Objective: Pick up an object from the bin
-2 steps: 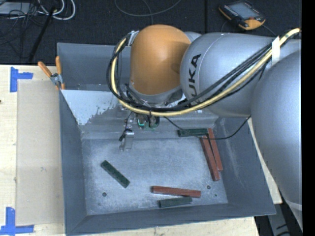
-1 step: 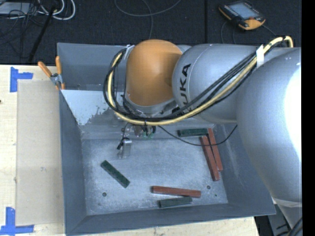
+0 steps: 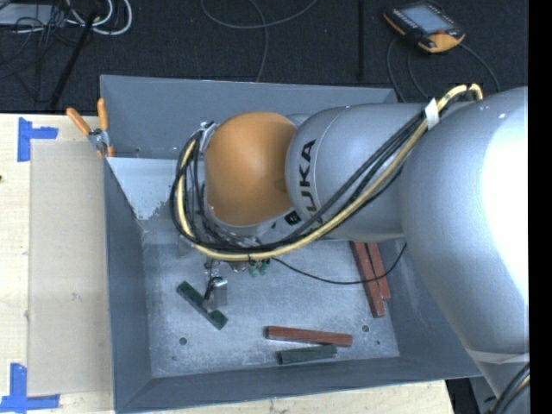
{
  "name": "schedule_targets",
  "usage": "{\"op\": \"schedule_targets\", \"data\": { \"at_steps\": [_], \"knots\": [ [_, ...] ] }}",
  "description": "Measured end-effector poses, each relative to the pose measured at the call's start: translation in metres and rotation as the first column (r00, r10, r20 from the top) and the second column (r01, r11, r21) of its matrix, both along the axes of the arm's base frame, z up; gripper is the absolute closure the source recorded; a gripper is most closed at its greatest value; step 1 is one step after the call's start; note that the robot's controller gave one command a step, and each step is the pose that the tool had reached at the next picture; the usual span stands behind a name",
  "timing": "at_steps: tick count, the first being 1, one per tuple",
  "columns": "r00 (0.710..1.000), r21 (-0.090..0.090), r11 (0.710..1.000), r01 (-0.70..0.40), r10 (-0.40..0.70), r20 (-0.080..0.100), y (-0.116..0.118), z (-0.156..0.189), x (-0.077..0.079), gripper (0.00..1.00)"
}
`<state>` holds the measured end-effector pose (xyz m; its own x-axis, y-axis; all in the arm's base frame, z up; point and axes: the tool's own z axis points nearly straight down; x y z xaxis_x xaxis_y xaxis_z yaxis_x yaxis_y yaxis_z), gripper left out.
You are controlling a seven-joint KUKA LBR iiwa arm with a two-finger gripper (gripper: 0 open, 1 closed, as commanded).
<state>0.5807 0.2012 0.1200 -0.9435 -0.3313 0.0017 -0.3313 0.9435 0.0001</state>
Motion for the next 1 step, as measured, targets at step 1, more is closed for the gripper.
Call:
{"op": "schedule_targets", "data": {
  "at_steps": [1],
  "knots": [
    [0.963, 0.005, 0.963, 0.270, -0.270, 0.008, 0.0215, -0.0477, -0.0327, 1.00]
  ]
}}
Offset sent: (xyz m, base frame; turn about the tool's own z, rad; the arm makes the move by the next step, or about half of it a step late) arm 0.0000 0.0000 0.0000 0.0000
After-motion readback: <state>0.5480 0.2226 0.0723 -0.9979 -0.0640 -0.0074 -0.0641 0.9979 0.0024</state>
